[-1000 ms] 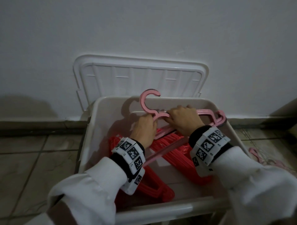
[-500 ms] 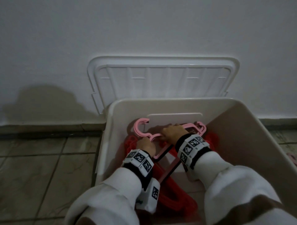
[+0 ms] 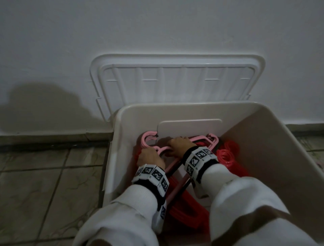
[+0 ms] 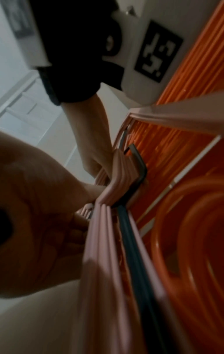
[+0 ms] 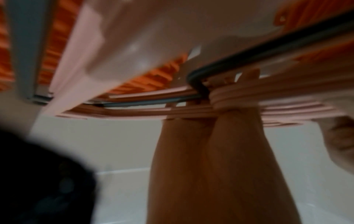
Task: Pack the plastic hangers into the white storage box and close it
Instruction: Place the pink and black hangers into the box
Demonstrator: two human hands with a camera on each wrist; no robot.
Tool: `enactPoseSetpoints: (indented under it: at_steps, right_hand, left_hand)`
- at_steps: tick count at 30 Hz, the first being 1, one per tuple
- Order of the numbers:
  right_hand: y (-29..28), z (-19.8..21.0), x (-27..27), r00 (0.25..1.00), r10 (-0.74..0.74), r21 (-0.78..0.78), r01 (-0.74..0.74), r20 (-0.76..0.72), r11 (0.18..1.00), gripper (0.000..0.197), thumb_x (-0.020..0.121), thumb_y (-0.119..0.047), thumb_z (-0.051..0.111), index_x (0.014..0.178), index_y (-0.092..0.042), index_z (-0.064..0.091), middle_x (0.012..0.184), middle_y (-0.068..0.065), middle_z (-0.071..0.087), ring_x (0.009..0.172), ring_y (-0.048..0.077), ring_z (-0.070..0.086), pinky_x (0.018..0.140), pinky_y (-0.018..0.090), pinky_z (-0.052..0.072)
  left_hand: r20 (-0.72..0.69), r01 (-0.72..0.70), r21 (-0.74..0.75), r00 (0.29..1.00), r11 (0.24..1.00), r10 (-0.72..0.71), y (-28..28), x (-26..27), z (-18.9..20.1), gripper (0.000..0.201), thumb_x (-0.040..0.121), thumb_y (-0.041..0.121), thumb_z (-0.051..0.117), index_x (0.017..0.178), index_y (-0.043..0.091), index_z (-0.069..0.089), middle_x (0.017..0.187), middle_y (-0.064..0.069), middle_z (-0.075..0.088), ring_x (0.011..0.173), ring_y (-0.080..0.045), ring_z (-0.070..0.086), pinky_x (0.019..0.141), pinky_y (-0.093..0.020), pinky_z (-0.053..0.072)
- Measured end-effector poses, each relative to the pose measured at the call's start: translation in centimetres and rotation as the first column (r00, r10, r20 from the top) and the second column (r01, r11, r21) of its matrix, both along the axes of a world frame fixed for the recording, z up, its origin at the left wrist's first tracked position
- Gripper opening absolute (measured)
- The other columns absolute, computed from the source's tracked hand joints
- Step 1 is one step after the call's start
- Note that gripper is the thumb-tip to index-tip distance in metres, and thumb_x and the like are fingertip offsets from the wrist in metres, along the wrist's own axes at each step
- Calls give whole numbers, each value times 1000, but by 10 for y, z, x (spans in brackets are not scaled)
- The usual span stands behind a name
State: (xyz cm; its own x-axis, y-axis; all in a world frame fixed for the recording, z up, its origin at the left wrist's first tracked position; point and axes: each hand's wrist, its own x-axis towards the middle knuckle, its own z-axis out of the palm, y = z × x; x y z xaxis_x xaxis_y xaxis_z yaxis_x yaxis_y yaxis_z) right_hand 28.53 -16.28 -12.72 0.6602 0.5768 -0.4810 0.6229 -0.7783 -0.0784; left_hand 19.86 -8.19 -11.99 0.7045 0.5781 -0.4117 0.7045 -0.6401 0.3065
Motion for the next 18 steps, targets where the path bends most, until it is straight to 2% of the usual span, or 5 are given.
enactPoseSetpoints:
  at_steps: [5, 8, 11, 14, 18]
  right_hand:
    - [0, -1, -2, 999, 11, -37, -10, 30, 999, 46, 90, -40, 54, 128, -15, 49, 132, 11, 53, 124, 27, 47, 105, 41, 27]
    - [-4, 6, -4, 999, -5, 35, 4, 47, 999, 50, 89, -44, 53, 131, -17, 46, 133, 7, 53, 123, 25, 48, 104, 42, 28]
    - [-8, 16, -6, 999, -10, 63, 7, 50, 998, 47, 90, -38, 53, 131, -14, 46, 133, 8, 52, 122, 26, 48, 103, 42, 29]
    - [-10, 20, -10, 999, -13, -11, 13, 32, 1000, 42, 93, -31, 50, 133, -18, 46, 134, 8, 52, 124, 26, 47, 106, 45, 28]
    - [-10, 18, -14, 998, -24, -50, 27, 50, 998, 39, 95, -37, 44, 130, -20, 49, 134, 8, 52, 125, 27, 47, 107, 47, 28]
  left_hand:
    - [-51, 121, 93, 992, 988, -117, -1, -2, 0, 48, 92, 40, 54, 125, 5, 53, 125, -10, 56, 115, -25, 56, 86, -32, 48]
    - [-71, 195, 100, 979, 976, -189, -3, -4, 1, 49, 96, 46, 41, 120, 6, 55, 123, -10, 58, 113, -24, 57, 86, -32, 46]
    - [-50, 210, 68, 977, 975, -207, -4, -7, 2, 43, 98, 41, 41, 117, 6, 57, 121, -10, 60, 112, -25, 58, 84, -32, 46]
    - [-25, 224, 31, 974, 974, -223, -5, -9, 7, 33, 96, 26, 46, 119, 5, 57, 124, -13, 59, 114, -28, 56, 90, -34, 45]
    - [-24, 254, 82, 967, 964, -252, -10, -9, 8, 31, 97, 16, 40, 121, 6, 56, 127, -12, 56, 117, -26, 55, 92, -32, 45]
